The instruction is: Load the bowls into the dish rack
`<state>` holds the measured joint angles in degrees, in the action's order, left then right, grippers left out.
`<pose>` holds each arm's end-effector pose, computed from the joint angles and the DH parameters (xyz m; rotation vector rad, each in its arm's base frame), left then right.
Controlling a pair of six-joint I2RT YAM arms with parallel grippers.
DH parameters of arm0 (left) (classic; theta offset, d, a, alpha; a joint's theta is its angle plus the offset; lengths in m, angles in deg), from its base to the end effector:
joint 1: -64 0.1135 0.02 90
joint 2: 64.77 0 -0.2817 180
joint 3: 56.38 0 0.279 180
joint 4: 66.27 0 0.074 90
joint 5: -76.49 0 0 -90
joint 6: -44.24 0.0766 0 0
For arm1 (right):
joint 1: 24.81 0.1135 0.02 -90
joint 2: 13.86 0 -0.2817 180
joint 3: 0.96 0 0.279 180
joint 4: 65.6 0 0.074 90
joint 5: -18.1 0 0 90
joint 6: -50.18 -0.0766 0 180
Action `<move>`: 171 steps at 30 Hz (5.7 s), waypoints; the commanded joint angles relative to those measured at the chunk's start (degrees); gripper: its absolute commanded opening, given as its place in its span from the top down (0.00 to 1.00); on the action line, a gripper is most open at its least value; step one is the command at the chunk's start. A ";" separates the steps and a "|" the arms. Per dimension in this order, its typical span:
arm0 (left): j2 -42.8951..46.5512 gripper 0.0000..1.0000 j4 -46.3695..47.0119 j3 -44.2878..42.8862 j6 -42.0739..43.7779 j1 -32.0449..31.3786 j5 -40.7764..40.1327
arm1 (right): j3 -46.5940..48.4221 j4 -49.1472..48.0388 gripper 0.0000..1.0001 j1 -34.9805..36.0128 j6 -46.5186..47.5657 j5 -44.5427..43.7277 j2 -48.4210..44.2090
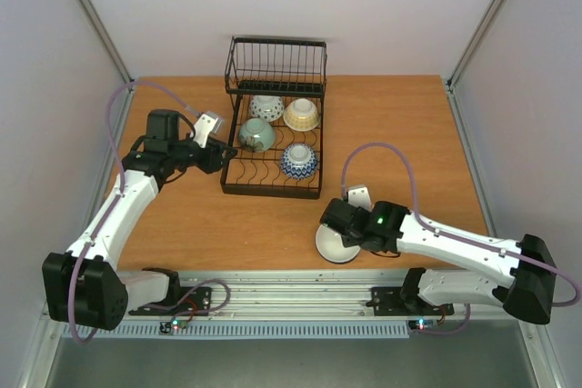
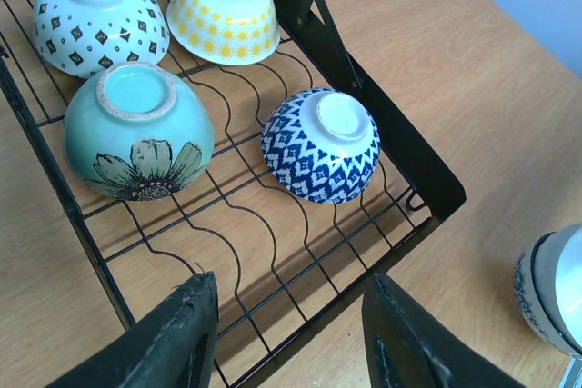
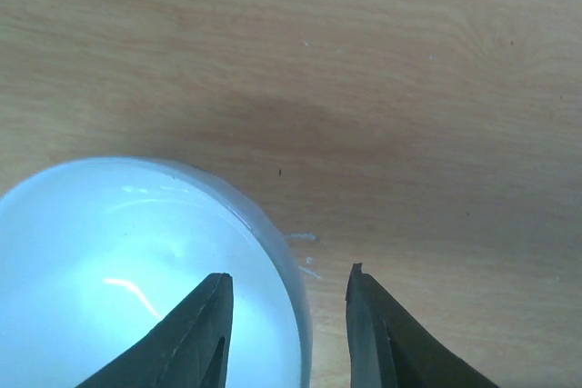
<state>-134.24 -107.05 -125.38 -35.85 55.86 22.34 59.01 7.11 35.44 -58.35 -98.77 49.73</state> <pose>0.2931 -0.0872 0.2853 0.6622 2.1179 -0.6947 0.1327 0.1623 0.2099 -0.8723 2.5021 -0.2875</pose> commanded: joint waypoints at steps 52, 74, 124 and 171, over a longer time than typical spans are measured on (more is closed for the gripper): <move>-3.92 0.50 -9.98 -5.74 7.36 -6.67 6.23 | 40.37 -15.68 0.99 0.77 27.08 -5.74 31.59; -4.97 1.00 -9.33 -5.30 7.35 -6.72 4.54 | 43.91 -19.27 0.99 -0.05 31.29 -5.12 31.77; -2.58 1.00 -5.48 -2.40 7.84 -6.74 5.74 | -14.33 -107.61 0.67 -11.65 -6.53 53.14 16.86; 6.33 0.26 7.36 2.28 -1.15 2.65 -23.67 | 51.41 -21.45 0.99 -7.84 60.11 2.22 50.76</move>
<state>-128.23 -103.27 -123.74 -36.37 58.04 -0.67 106.42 -14.37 25.58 -3.83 -90.66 99.50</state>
